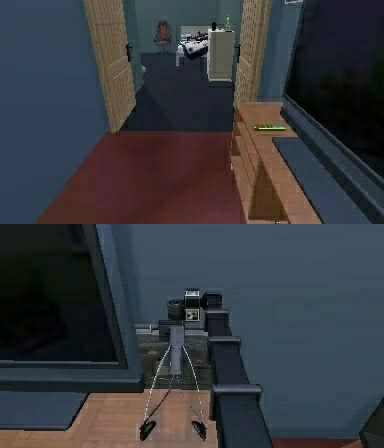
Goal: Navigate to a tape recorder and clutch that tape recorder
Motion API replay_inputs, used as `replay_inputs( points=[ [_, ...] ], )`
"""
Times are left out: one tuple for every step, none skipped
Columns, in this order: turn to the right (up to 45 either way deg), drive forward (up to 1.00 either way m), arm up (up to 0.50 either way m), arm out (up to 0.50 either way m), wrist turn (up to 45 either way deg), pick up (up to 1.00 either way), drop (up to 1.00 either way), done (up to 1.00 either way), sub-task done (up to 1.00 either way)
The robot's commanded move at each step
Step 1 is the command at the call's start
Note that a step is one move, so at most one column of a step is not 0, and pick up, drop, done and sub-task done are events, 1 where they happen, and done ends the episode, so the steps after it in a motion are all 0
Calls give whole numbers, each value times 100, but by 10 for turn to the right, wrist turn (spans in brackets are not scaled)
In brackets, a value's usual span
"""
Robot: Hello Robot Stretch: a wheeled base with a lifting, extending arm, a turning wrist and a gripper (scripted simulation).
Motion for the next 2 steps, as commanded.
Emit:
replay_inputs(
  points=[
    [0,0,0,0,450,0,0,0,0],
    [0,0,0,0,450,0,0,0,0]
  ],
)
